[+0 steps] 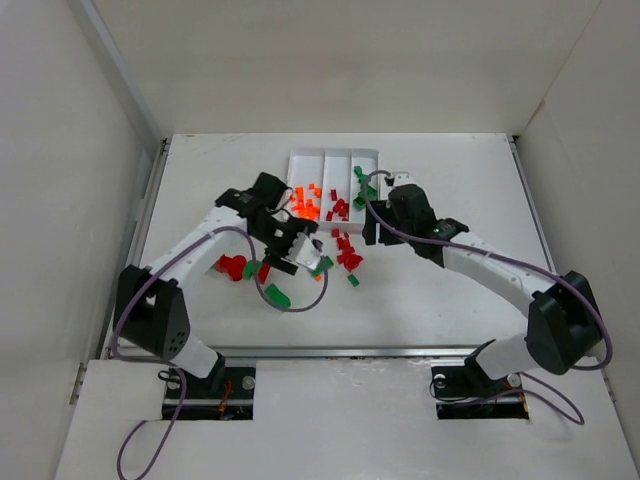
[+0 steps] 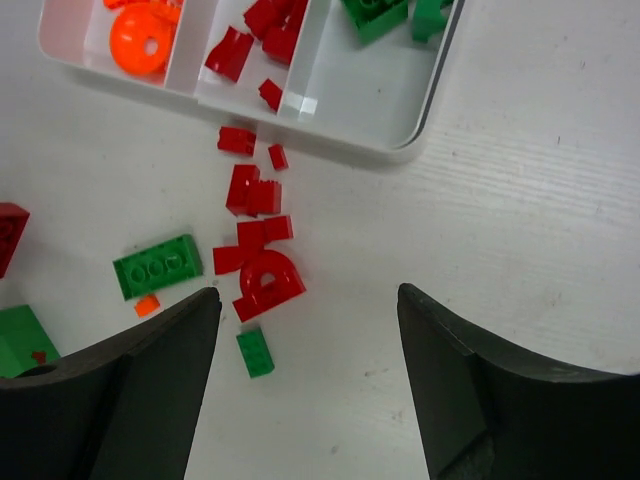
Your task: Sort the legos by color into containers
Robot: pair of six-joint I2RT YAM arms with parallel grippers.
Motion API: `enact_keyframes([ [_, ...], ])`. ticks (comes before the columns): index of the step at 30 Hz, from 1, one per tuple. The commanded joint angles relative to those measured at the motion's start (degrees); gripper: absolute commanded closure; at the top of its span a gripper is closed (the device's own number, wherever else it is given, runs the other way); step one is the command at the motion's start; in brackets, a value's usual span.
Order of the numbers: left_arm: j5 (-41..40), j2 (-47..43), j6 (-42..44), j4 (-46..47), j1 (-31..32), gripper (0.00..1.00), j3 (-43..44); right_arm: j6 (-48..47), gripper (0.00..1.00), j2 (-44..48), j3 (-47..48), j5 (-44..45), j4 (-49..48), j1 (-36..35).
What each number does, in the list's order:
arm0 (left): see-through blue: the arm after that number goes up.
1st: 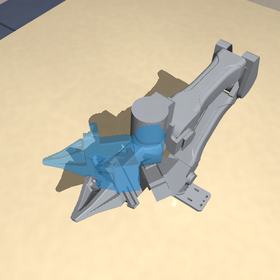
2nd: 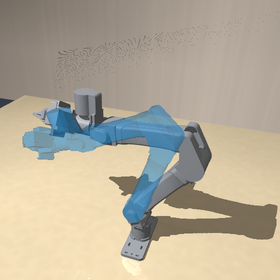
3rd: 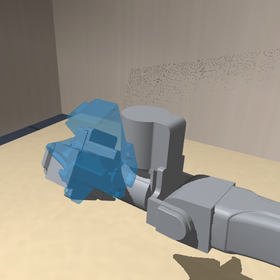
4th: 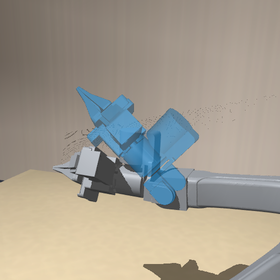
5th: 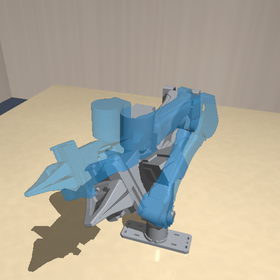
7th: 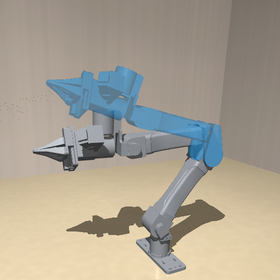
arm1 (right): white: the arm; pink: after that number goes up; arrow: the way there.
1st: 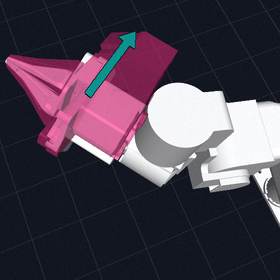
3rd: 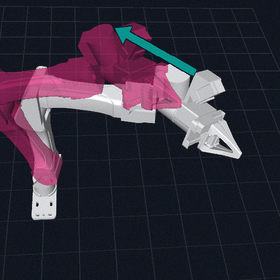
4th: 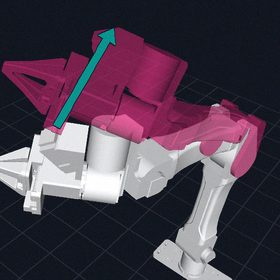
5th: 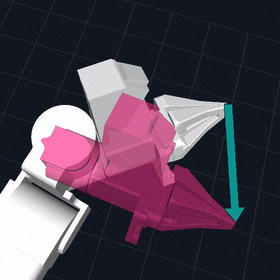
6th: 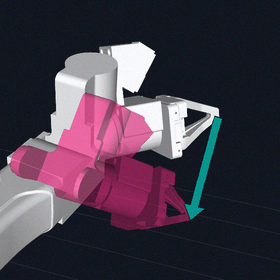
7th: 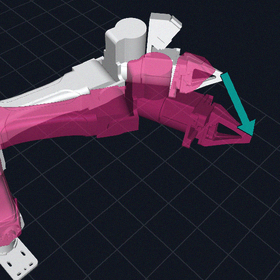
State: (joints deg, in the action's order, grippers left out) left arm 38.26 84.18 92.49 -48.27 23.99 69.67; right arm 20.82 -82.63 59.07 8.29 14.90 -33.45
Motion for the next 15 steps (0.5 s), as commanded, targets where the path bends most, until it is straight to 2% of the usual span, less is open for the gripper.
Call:
enact_keyframes([
  [1, -3.08, 4.23, 15.09, -6.41, 10.07, 0.33, 2.31, 1.33, 0.23, 5.45, -2.72, -1.01, -4.44, -0.39],
  [2, -6.76, 4.24, 15.09, -5.27, 12.29, 0.37, 2.31, 1.33, 0.23, 6.07, -3.43, -1.00, -4.44, -0.39],
  [5, -8.38, 5.55, 11.32, 0.52, 18.18, 0.45, 1.18, 1.33, 0.22, 8.61, -5.97, -0.38, -4.44, -0.39],
  [8, -10.83, 8.10, 11.93, 3.08, 18.73, 0.53, 0.12, 1.33, 0.22, 10.90, -8.34, 0.23, -4.44, -0.39],
  [15, -15.67, 14.51, 14.91, 2.31, 19.86, 0.64, 0.12, 1.94, 0.22, 12.23, -11.43, 0.76, -4.96, -0.39],
])
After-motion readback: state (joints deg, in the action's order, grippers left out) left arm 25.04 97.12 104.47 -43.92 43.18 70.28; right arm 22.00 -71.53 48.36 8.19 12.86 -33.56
